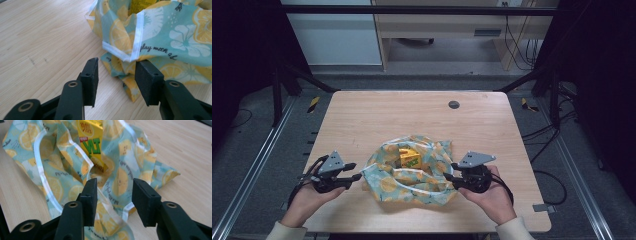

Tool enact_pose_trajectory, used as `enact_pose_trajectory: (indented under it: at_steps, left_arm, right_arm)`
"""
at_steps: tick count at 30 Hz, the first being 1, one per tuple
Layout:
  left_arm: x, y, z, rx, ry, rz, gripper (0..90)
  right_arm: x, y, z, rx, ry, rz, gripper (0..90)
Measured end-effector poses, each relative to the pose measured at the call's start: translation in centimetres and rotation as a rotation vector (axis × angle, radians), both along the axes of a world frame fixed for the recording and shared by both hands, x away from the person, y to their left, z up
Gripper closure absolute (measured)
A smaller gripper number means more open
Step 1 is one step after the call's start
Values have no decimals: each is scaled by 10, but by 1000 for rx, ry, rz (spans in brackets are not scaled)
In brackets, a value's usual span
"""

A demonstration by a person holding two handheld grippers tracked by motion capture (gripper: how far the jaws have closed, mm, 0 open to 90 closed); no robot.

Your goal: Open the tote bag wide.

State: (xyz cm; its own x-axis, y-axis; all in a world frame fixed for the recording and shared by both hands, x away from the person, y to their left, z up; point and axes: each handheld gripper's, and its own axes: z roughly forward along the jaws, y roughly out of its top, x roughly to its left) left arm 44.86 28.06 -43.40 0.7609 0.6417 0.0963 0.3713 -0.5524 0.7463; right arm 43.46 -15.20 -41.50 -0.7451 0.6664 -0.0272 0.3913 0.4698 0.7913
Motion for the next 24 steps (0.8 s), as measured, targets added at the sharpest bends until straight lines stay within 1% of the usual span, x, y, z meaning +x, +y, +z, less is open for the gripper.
enact_pose_trajectory:
  at_steps: [2, 4, 6, 7, 9, 10, 11, 14, 16, 17, 19, 21, 24]
  left_arm:
    - [-1, 5, 4, -10, -9, 12, 535]
    - [-2, 9, 11, -20, -17, 12, 535]
    - [-4, 9, 18, -31, -30, 8, 530]
    - [-6, 8, 22, -54, -37, 5, 528]
    - [-8, 5, 26, -79, -39, -4, 517]
    - [-9, 0, 27, -91, -41, -9, 505]
    - [-9, -3, 27, -93, -43, -11, 481]
    - [-10, -19, 24, -75, -29, -32, 423]
    - [-9, -29, 21, -74, -14, -43, 379]
    - [-9, -32, 20, -72, -12, -48, 351]
    - [-7, -41, 19, -74, -5, -60, 322]
    - [-5, -46, 18, -89, 5, -64, 288]
    - [-2, -54, 18, -87, 16, -75, 262]
  right_arm:
    - [3, 1, 4, -4, -6, -2, 524]
    - [6, 4, 5, -6, -6, -6, 498]
    - [10, 8, 6, -14, -6, -15, 452]
    - [12, 10, 6, -17, -10, -17, 433]
    - [18, 15, 6, -21, -13, -17, 402]
    - [19, 18, 6, -22, -14, -19, 393]
    - [23, 21, 6, -25, -14, -17, 381]
    - [30, 30, 5, -30, -8, -16, 356]
    - [35, 36, 3, -33, 0, -8, 351]
    - [38, 40, 2, -28, 11, -10, 345]
    - [42, 45, -1, -26, 15, -9, 338]
    - [48, 51, -4, -36, 26, -11, 321]
    - [54, 55, -9, -52, 42, -14, 297]
